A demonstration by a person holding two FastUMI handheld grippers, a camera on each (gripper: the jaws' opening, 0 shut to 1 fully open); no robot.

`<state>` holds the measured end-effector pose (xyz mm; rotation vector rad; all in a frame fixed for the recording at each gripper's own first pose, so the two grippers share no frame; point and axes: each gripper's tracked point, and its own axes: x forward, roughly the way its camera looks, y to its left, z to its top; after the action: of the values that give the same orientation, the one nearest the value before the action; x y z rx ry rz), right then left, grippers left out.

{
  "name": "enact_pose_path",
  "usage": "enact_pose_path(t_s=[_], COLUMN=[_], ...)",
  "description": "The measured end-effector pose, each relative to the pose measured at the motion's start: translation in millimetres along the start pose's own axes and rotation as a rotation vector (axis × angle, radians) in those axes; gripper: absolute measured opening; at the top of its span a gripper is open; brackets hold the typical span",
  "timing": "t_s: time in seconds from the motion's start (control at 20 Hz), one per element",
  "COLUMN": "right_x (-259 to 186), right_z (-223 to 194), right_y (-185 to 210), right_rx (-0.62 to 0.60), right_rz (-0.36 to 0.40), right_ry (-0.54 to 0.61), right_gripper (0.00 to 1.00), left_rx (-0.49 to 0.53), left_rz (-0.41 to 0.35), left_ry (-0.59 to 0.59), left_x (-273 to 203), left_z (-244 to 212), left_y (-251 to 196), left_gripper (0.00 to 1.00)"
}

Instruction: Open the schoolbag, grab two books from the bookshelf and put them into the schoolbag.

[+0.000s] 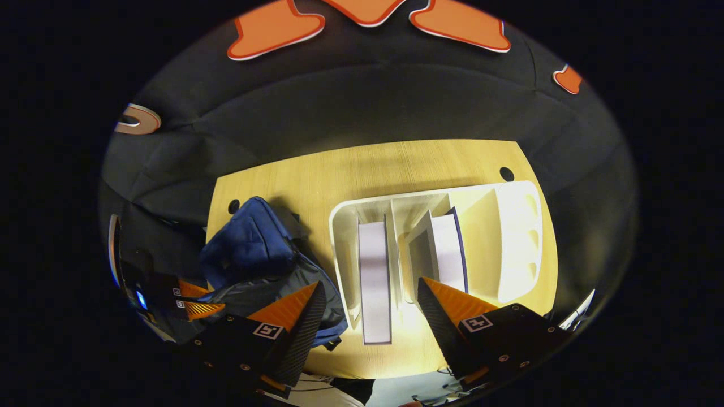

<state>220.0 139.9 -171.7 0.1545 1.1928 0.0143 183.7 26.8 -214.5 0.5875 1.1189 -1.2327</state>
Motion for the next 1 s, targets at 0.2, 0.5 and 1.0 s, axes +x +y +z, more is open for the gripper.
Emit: enact_pose_path(t_s=[0.2, 0.5, 1.0], right_x=[25, 41, 8], right_z=[-4, -20, -13], right_y=[-1, 0, -5], right_rx=[-0.032, -0.089, -0.052], right_rz=[-0.031, -0.056, -0.046], right_ry=[0.06, 0.152, 0.062], right_gripper=[0.98, 0.55, 0.3], left_rx=[-0.018, -0.019, -0.032], left_rz=[0.004, -0.001, 0.021], left_ry=[-0.017, -0.02, -0.01], left_x=[-4, -7, -11], left_z=[1, 3, 5], left_y=[5, 3, 1], left_gripper=[0.01, 0.01, 0.01])
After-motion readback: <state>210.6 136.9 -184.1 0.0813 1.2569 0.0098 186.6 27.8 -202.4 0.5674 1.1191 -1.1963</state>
